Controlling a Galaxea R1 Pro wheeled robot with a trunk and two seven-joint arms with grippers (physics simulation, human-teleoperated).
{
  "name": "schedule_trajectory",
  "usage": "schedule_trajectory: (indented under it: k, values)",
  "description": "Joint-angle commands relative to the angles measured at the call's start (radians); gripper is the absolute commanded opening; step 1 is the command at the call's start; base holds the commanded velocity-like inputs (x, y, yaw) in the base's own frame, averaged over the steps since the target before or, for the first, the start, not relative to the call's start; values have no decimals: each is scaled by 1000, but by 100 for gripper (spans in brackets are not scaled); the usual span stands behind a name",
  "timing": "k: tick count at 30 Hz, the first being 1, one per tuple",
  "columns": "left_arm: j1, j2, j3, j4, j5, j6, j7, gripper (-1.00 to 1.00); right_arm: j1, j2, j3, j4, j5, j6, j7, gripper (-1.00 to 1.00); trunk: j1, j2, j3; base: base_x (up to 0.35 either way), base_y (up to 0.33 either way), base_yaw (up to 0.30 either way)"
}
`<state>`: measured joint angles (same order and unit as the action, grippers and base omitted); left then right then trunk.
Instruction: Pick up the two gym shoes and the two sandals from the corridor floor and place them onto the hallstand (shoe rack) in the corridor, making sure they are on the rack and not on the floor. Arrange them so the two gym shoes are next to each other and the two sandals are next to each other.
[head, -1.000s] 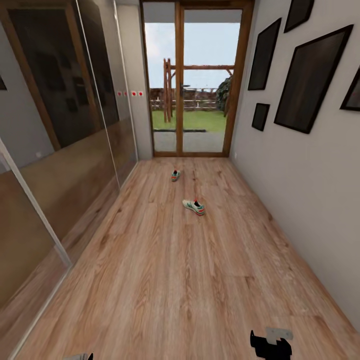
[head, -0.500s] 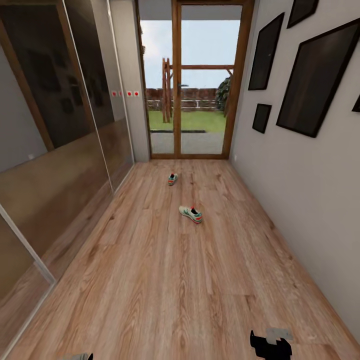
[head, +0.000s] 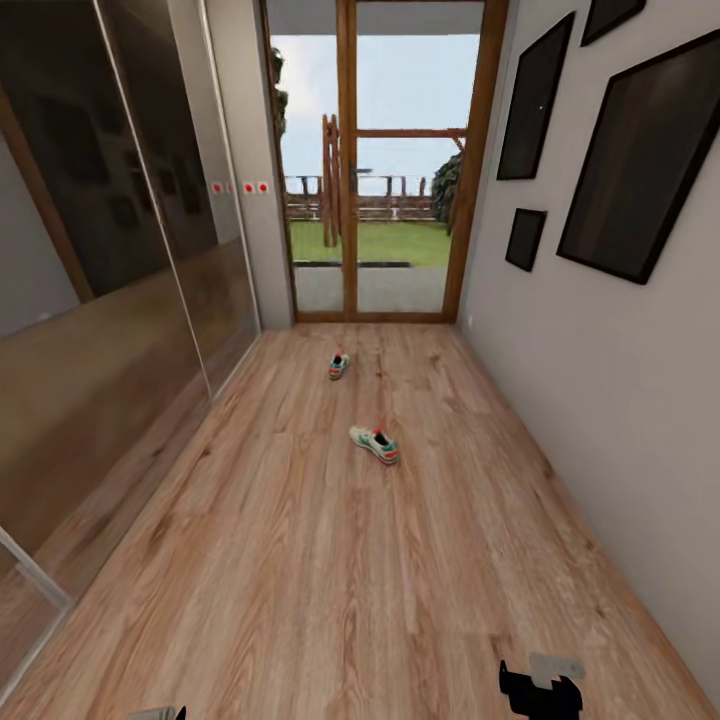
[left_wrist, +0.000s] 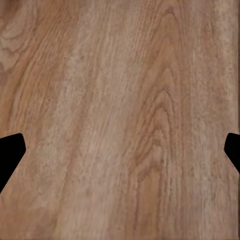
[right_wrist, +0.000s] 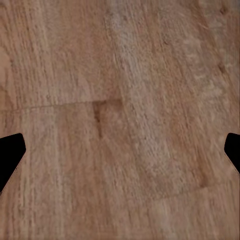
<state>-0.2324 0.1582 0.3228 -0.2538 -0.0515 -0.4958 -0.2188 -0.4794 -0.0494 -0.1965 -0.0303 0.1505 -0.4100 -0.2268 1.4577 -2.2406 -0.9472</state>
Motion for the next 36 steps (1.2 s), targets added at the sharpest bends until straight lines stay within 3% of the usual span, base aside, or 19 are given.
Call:
schedule_trajectory:
  k: [1, 36]
  values:
    - [-1, -1, 8, 1, -5, -3, -7, 100, -1, 0, -8, 1, 11, -3, -3, 100, 0, 0, -1, 316, -121, 0]
    - [-1, 0, 8, 1, -5, -3, -7, 100, -1, 1, -8, 1, 12, -1, -2, 100, 0, 0, -1, 316, -121, 0]
